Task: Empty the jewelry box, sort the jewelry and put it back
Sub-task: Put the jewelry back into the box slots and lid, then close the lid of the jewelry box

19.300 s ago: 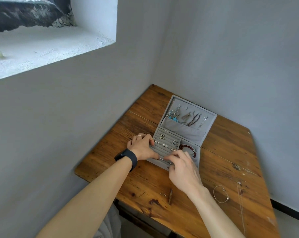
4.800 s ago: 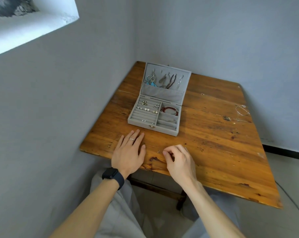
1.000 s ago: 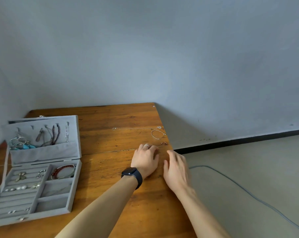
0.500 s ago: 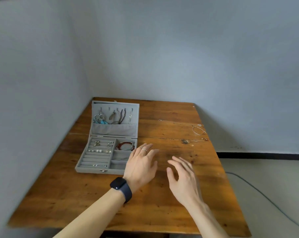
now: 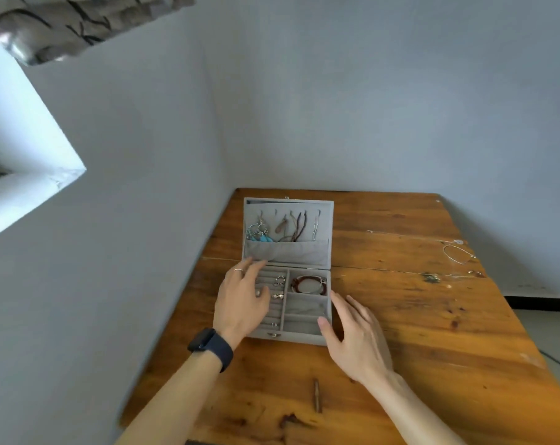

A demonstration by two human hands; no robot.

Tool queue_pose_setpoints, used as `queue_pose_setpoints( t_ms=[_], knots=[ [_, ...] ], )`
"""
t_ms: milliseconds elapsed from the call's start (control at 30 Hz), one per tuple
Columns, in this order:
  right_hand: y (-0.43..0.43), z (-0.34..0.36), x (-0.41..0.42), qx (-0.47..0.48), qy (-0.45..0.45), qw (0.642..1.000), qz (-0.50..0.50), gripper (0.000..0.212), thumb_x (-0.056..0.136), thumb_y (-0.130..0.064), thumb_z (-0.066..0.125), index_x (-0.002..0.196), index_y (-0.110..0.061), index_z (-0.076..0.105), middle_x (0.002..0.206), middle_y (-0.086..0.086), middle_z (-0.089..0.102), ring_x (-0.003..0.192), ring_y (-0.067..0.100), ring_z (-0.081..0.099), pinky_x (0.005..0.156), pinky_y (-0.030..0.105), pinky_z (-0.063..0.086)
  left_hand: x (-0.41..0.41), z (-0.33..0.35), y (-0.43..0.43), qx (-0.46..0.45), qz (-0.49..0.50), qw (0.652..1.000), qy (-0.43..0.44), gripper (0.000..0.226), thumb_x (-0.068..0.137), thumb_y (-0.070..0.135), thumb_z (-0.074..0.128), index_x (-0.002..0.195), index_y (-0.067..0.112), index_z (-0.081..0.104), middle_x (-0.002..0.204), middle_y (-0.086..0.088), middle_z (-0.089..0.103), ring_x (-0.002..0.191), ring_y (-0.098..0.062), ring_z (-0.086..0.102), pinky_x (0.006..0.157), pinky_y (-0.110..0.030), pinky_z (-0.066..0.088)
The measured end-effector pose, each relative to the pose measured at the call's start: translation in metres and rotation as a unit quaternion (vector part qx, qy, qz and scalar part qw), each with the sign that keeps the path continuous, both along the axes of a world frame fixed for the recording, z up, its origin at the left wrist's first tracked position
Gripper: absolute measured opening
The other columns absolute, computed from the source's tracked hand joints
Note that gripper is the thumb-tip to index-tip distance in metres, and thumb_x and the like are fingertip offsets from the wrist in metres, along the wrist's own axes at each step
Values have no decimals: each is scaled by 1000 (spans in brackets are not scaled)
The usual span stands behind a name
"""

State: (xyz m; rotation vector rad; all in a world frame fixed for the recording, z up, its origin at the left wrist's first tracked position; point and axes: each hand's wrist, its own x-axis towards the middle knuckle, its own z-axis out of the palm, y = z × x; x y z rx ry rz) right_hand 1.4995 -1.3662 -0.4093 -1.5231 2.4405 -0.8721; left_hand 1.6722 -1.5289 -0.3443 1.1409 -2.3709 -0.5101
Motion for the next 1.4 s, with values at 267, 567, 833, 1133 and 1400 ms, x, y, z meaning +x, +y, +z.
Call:
queue_pose_setpoints(
  t_ms=[267, 567, 833, 1133, 1400],
  knots=[
    [-3, -13, 2, -1, 54, 998, -19, 64, 100, -58, 24, 156, -27, 29, 152, -7, 46, 146, 14, 32, 120, 38, 25, -30, 40, -95, 139, 51, 985, 88, 80, 89, 19, 66, 157, 18, 23, 159, -10, 31, 145, -27, 30, 114, -37, 32],
    [-4, -14, 3, 10, 60, 998, -23, 63, 101, -56, 22, 157, -28, 24, 154, -11, 42, 148, 9, 25, 119, 31, 8, -61, 68, -140, 252, 46, 955, 149, 67, 92, 5, 55, 154, 21, 34, 150, -13, 45, 131, -30, 48, 106, -40, 45],
    [-4, -9, 5, -3, 56, 998, -32, 61, 100, -52, 31, 154, -26, 33, 149, -3, 50, 144, 17, 36, 118, 39, 25, -25, 78, -113, 53, -16, 994, 89, 48, 93, 6, 62, 134, 32, 56, 118, -3, 62, 101, -19, 60, 61, -11, 47],
    [3, 2, 5, -21, -42, 998, -33, 72, 96, -71, 15, 150, -30, 40, 150, -3, 49, 143, 14, 38, 119, 38, 29, 30, 53, -25, -224, -28, 967, -118, 39, 83, 4, 71, 120, 10, 64, 107, -19, 67, 80, -38, 67, 61, -41, 54],
    [6, 25, 26, -111, -239, 954, -146, 88, 84, -83, 8, 151, -33, 36, 155, -6, 41, 142, 20, 39, 104, 28, 25, 54, 11, 23, -395, -102, 854, -323, 28, 80, 0, 60, 106, 6, 69, 92, -12, 70, 76, -25, 68, 62, -35, 55]
  ],
)
